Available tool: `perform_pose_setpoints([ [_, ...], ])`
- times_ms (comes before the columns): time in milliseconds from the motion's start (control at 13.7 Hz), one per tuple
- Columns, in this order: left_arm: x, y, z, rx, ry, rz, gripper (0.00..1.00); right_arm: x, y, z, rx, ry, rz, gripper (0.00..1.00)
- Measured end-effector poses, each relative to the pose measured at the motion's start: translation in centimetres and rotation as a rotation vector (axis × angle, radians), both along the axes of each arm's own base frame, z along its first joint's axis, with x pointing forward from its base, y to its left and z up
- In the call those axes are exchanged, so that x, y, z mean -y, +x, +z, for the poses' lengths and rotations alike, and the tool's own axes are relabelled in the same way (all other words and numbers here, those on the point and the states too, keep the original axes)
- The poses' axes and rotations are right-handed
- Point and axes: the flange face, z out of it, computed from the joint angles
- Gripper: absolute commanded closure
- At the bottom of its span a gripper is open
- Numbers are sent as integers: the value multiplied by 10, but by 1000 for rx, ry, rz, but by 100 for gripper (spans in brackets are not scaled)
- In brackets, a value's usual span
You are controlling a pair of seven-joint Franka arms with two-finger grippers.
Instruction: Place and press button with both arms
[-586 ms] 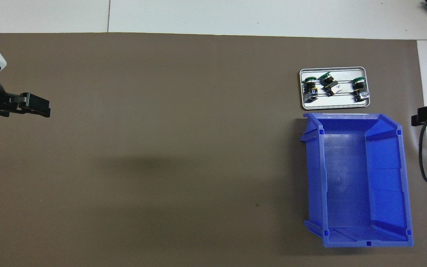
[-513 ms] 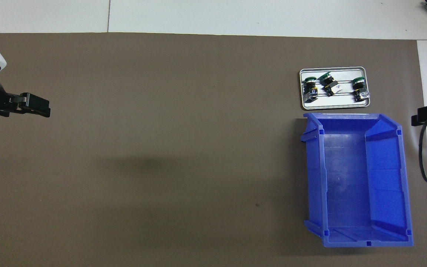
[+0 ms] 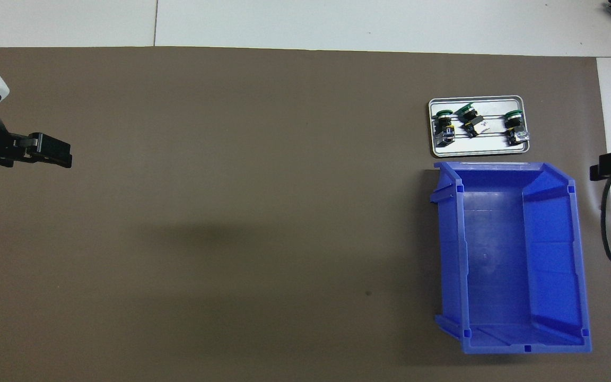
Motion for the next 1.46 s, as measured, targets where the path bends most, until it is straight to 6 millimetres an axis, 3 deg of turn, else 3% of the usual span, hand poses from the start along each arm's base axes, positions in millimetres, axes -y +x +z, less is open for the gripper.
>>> perform_pose_setpoints([
  [366,0,0,0,0,0,0,1,-7,5,-1,37,-4,18,0],
  [513,0,0,0,0,0,0,1,-8,20,-13,78,-12,46,0],
  [659,0,0,0,0,0,0,1,-12,46,-38,119,-24,70,0],
  [805,0,0,0,0,0,0,1,-17,80,-79,159,-34,108,0],
  [1098,0,0,0,0,0,0,1,-22,143,-198,195,-16,245,0],
  [1245,0,0,0,0,0,0,1,-24,158,-248,206,-2,313,0],
  [1464,0,0,0,0,0,0,1,-19,169,-303,215,26,429,0],
])
